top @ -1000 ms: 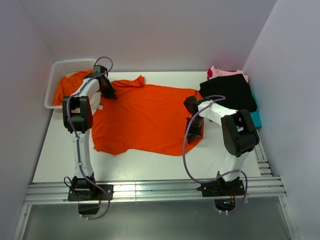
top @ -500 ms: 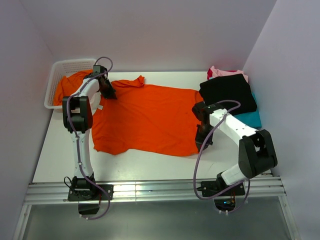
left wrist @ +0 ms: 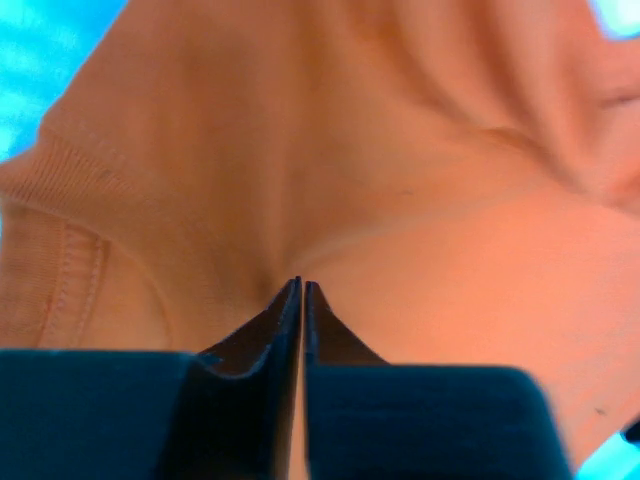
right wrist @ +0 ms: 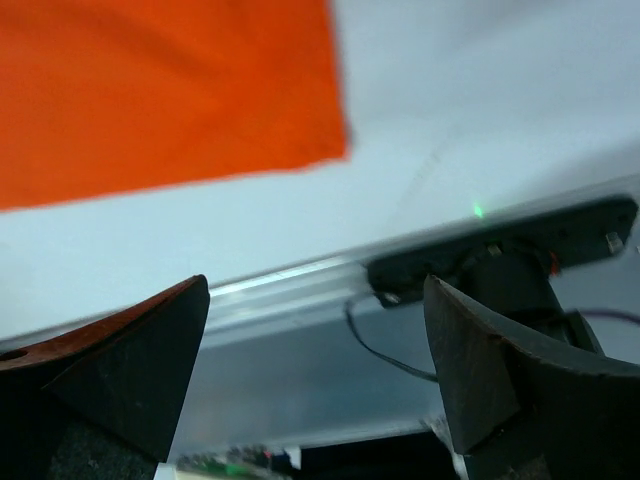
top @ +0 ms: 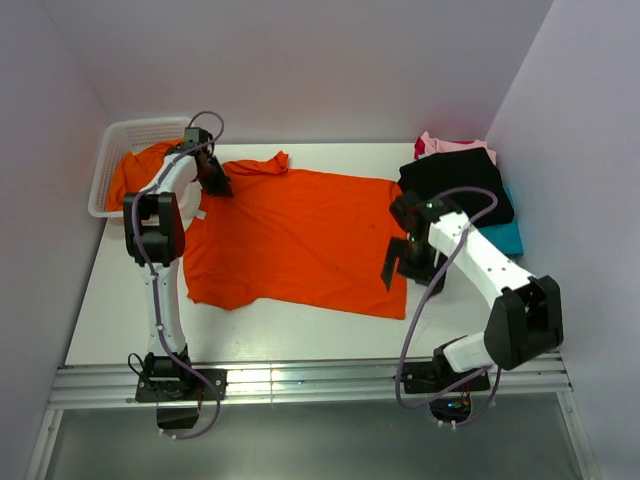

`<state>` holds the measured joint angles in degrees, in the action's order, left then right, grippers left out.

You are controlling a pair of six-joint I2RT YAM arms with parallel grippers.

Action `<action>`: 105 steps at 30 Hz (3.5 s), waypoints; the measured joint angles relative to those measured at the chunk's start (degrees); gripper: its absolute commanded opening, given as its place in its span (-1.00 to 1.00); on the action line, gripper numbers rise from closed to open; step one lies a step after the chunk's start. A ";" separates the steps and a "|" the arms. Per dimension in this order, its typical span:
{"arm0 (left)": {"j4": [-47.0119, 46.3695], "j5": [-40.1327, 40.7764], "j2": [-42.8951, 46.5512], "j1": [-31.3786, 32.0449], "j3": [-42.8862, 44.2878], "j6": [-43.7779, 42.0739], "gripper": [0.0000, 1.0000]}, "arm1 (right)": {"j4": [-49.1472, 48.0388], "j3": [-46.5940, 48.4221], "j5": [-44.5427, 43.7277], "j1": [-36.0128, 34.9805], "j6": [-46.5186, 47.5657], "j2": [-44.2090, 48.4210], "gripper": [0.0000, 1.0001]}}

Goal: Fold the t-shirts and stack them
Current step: Flatten out the tshirt

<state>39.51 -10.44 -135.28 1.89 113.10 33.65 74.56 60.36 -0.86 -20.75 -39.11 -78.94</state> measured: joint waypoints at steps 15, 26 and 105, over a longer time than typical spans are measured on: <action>-13.66 -11.69 0.66 1.77 7.96 5.49 0.46 | -9.16 30.18 0.50 0.00 3.72 -28.79 0.83; -19.28 -6.73 0.66 5.01 4.35 17.33 0.42 | -14.12 31.69 6.51 0.02 6.43 -33.14 0.83; -26.10 -6.19 -12.98 -0.92 22.40 24.85 -0.75 | -20.41 19.08 10.78 6.56 12.57 -28.83 0.78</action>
<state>13.41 -16.62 -148.27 0.97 135.50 58.50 54.15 79.44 9.91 -14.20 -26.55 -107.77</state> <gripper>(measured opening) 0.051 0.891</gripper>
